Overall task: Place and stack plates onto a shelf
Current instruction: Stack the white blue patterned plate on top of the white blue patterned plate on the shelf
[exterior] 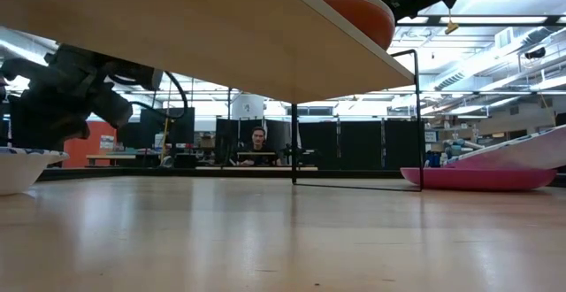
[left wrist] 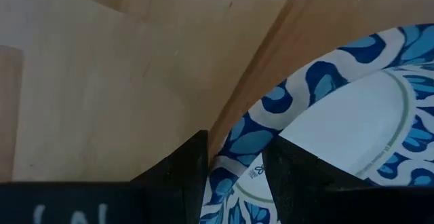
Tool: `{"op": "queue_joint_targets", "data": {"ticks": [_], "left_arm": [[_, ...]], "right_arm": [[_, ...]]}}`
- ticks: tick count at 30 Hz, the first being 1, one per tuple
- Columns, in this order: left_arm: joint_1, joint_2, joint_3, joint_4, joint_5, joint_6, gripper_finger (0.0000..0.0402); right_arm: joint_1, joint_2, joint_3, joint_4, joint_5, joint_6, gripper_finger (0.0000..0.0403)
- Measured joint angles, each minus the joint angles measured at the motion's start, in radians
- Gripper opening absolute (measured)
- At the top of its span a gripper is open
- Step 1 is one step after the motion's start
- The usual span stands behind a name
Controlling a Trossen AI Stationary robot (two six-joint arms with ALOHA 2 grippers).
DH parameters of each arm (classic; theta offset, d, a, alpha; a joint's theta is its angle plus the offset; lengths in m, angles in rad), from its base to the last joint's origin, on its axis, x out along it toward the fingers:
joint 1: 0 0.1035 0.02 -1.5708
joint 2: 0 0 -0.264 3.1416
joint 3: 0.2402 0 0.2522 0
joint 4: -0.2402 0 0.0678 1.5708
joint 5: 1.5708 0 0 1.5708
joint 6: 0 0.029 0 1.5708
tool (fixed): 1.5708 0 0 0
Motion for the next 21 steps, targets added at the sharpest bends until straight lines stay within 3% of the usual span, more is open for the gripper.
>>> {"op": "queue_joint_targets", "data": {"ticks": [21], "left_arm": [[0.001, 0.014, 0.0, -0.022, 0.006, -0.024, 0.0017]], "right_arm": [[0.0, 0.0, 0.0, 0.0, 0.0, 0.0, 0.0254]]}}
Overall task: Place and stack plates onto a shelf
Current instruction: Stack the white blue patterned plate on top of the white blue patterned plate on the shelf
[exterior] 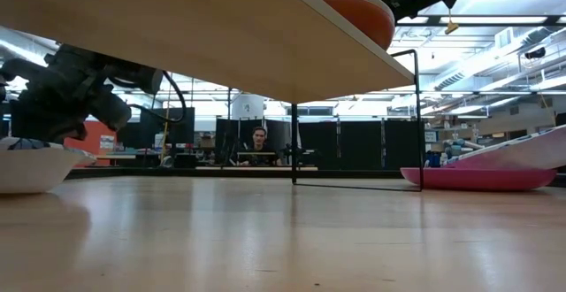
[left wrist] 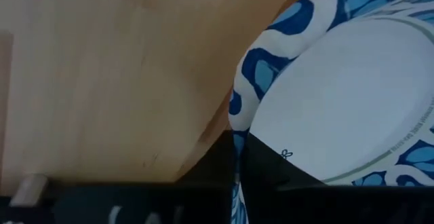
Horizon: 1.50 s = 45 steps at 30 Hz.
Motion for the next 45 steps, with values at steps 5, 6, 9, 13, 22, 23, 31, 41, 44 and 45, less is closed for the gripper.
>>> {"op": "queue_joint_targets", "data": {"ticks": [5, 6, 9, 13, 22, 23, 31, 41, 44, 45], "left_arm": [[0.001, 0.0, 0.0, -0.033, 0.004, -0.029, 0.0013], [0.001, 0.0, 0.0, -0.043, 0.004, -0.036, 0.0013], [0.001, 0.0, 0.0, -0.072, 0.004, -0.071, 0.0012], [0.001, 0.0, 0.0, -0.095, 0.003, -0.12, 0.0011], [0.044, -0.008, 0.015, -0.108, -0.02, -0.16, 0.001], [0.057, -0.01, 0.025, -0.114, -0.023, -0.16, 0.001], [0.195, -0.046, 0.123, -0.228, -0.145, -0.108, 0.0011], [0.363, -0.047, 0.314, -0.31, -0.275, -0.046, 0.0012], [0.413, -0.047, 0.395, -0.317, -0.281, -0.002, 0.0012], [0.429, -0.047, 0.426, -0.32, -0.282, 0.008, 0.0012]], "right_arm": [[0.0, 0.0, 0.0, 0.0, 0.0, 0.0, 0.0254], [0.0, 0.0, 0.0, 0.0, 0.0, 0.0, 0.0254], [0.0, 0.0, 0.0, 0.0, 0.0, 0.0, 0.0254], [0.0, 0.0, 0.0, 0.0, 0.0, 0.0, 0.0254], [0.0, 0.0, 0.0, 0.0, 0.0, 0.0, 0.0254], [0.0, 0.0, 0.0, 0.0, 0.0, 0.0, 0.0254], [0.0, 0.0, 0.0, 0.0, 0.0, 0.0, 0.0254], [0.0, 0.0, 0.0, 0.0, 0.0, 0.0, 0.0254], [0.0, 0.0, 0.0, 0.0, 0.0, 0.0, 0.0254], [0.0, 0.0, 0.0, 0.0, 0.0, 0.0, 0.0254]]}}
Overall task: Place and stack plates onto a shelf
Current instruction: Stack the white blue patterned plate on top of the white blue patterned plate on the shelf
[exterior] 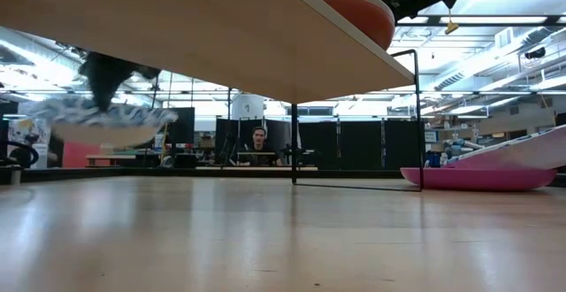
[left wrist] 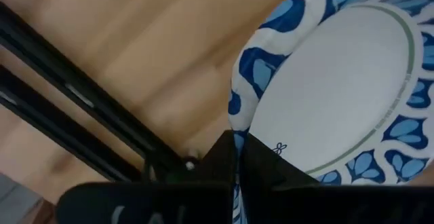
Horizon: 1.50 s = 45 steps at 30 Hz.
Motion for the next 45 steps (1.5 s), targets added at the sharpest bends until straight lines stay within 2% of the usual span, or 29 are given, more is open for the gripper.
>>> {"op": "queue_joint_targets", "data": {"ticks": [11, 20, 28, 45], "left_arm": [[0.141, 0.0, 0.356, -0.01, 0.013, 0.052, 0.0012], [0.125, 0.0, 0.55, -0.016, 0.234, 0.006, 0.0013], [-0.01, 0.0, 0.584, -0.038, 0.339, -0.087, 0.0013], [-0.472, 0.0, 0.584, -0.039, 0.341, -0.454, 0.0013]], "right_arm": [[0.0, 0.0, 0.0, 0.0, 0.0, 0.0, 0.0254], [0.0, 0.0, 0.0, 0.0, 0.0, 0.0, 0.0254], [0.0, 0.0, 0.0, 0.0, 0.0, 0.0, 0.0254], [0.0, 0.0, 0.0, 0.0, 0.0, 0.0, 0.0254]]}}
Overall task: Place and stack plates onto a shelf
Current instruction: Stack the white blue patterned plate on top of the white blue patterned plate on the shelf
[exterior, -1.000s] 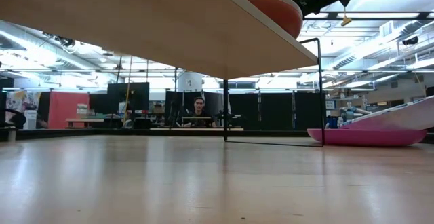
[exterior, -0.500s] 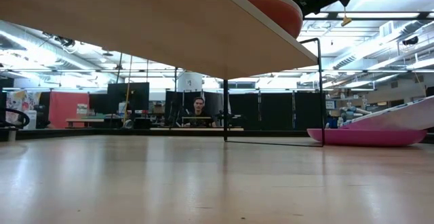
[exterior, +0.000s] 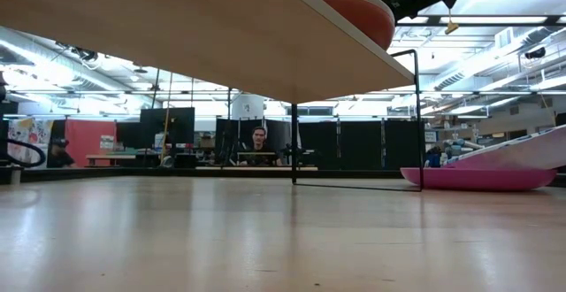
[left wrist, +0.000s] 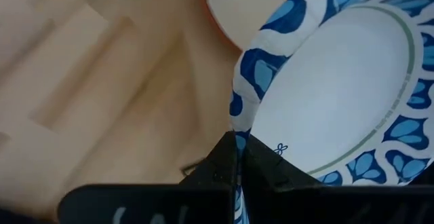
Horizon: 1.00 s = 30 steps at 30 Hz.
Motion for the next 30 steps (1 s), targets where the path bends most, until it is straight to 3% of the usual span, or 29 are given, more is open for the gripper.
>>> {"op": "queue_joint_targets", "data": {"ticks": [17, 30], "left_arm": [[-0.365, 0.061, -0.002, 0.068, -0.075, -0.392, 0.0013], [-0.417, 0.175, -0.001, 0.058, -0.085, -0.391, 0.0013]], "right_arm": [[0.0, 0.0, 0.0, 0.0, 0.0, 0.0, 0.0254], [0.0, 0.0, 0.0, -0.006, 0.0, 0.0, 0.0254]]}}
